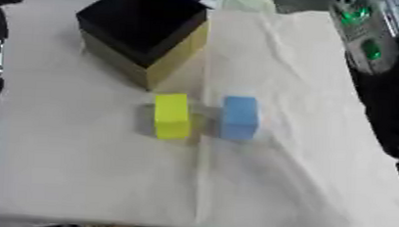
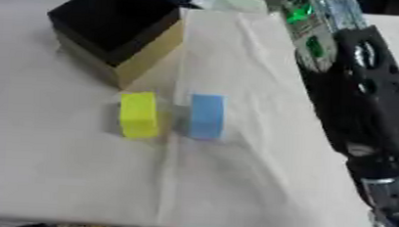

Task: Pick up objects on the table and place them in the box.

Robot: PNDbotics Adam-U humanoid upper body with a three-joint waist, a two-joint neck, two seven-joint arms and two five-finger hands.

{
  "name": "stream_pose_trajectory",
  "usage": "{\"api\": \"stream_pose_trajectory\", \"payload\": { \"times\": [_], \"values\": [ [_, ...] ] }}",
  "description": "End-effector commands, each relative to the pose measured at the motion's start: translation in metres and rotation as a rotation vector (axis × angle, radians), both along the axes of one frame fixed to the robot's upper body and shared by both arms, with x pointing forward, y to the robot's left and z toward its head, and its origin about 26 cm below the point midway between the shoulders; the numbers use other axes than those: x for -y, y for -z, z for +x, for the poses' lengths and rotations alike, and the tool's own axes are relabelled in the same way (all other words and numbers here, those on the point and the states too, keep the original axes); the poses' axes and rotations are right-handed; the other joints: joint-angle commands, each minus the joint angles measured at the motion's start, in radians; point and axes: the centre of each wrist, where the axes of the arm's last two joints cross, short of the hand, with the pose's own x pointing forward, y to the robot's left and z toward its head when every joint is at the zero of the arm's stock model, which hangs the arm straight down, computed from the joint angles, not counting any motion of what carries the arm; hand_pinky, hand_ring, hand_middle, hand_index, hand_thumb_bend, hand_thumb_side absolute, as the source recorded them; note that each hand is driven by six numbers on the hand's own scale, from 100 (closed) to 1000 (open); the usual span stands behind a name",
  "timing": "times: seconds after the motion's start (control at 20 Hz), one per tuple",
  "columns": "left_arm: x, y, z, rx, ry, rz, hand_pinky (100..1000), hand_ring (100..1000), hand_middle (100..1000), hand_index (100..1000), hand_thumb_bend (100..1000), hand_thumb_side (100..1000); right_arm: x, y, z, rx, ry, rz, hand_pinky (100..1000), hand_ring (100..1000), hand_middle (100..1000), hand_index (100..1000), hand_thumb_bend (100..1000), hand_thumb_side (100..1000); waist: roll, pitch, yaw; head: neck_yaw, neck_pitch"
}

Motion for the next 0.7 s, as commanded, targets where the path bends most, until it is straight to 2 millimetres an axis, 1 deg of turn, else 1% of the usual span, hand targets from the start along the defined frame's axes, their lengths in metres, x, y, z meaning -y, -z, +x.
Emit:
{"api": "stream_pose_trajectory", "payload": {
  "times": [0.05,0.15,0.25,0.5,0.7],
  "values": [
    [-0.002,-0.006,-0.002,0.018,0.000,0.019,760,753,778,829,140,833,-0.006,-0.008,0.005,-0.040,-0.003,-0.045,893,957,830,918,100,1000,0.003,-0.023,0.000,-0.004,0.007],
    [-0.002,-0.006,-0.002,0.017,-0.001,0.021,759,753,778,829,140,833,-0.008,-0.006,0.011,-0.088,-0.011,-0.060,893,959,830,920,100,1000,0.002,-0.025,-0.002,-0.003,0.008],
    [-0.003,-0.005,-0.002,0.015,-0.003,0.022,760,753,778,828,140,833,-0.005,-0.003,0.016,-0.135,-0.014,-0.066,893,960,831,922,100,1000,0.001,-0.027,-0.004,0.000,0.008],
    [-0.004,-0.004,-0.003,0.010,-0.009,0.028,760,753,778,828,139,833,0.012,0.001,0.026,-0.205,0.006,-0.092,893,963,840,922,100,1000,-0.002,-0.031,-0.013,0.010,0.011],
    [-0.006,-0.004,-0.003,0.006,-0.014,0.033,760,753,778,828,139,832,0.026,0.002,0.029,-0.224,0.019,-0.136,895,965,856,920,100,1000,-0.006,-0.035,-0.022,0.018,0.011]
  ]
}}
